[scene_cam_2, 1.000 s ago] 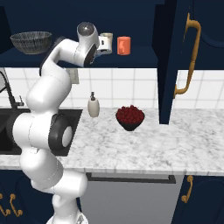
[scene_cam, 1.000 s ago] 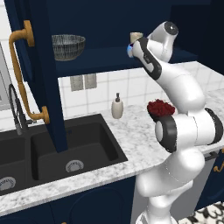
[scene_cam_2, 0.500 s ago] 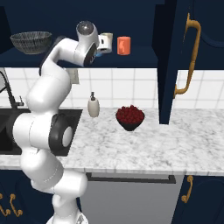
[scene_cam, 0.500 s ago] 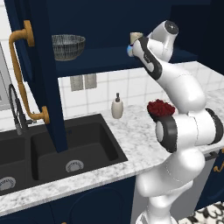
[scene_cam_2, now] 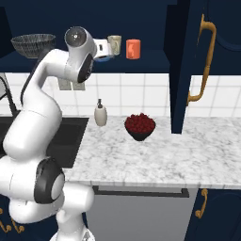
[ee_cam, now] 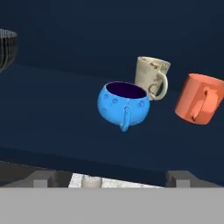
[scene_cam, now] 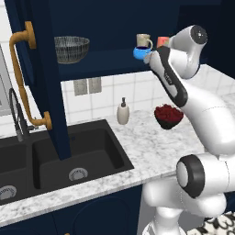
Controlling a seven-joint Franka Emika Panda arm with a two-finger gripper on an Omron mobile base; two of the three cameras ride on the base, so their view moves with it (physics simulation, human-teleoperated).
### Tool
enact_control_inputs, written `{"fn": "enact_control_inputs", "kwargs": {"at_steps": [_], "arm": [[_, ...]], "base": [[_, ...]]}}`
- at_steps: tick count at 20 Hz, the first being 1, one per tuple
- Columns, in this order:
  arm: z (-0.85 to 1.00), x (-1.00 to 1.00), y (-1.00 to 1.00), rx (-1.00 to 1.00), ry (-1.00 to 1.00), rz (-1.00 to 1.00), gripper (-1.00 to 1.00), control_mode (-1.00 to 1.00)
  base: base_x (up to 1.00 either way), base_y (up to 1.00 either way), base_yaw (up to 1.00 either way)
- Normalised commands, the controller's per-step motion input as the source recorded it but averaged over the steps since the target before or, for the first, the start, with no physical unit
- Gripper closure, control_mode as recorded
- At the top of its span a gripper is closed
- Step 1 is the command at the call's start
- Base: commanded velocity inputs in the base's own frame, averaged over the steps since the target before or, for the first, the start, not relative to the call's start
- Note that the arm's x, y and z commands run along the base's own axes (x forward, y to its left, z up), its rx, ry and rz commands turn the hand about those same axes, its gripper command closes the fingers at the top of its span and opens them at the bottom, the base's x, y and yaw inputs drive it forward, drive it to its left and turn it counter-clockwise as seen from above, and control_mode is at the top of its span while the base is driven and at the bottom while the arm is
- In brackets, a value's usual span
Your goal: Gather all objects into one cabinet and sort the glasses and bowls to opposite sides.
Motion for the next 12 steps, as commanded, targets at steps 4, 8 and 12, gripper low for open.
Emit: {"fn": "enact_control_inputs", "kwargs": {"at_steps": [4, 8, 12], "arm": [[-0.3, -1.0, -0.19, 0.0, 0.0, -0.12, -1.0, -1.0], [-0.67, -1.0, 0.0, 0.02, 0.02, -0.15, -1.0, -1.0], [-0.83, -1.0, 0.0, 0.05, 0.07, -0.16, -1.0, -1.0]], "base": [[0.0, 0.0, 0.0], [0.0, 0.0, 0.0], [0.0, 0.0, 0.0]]}}
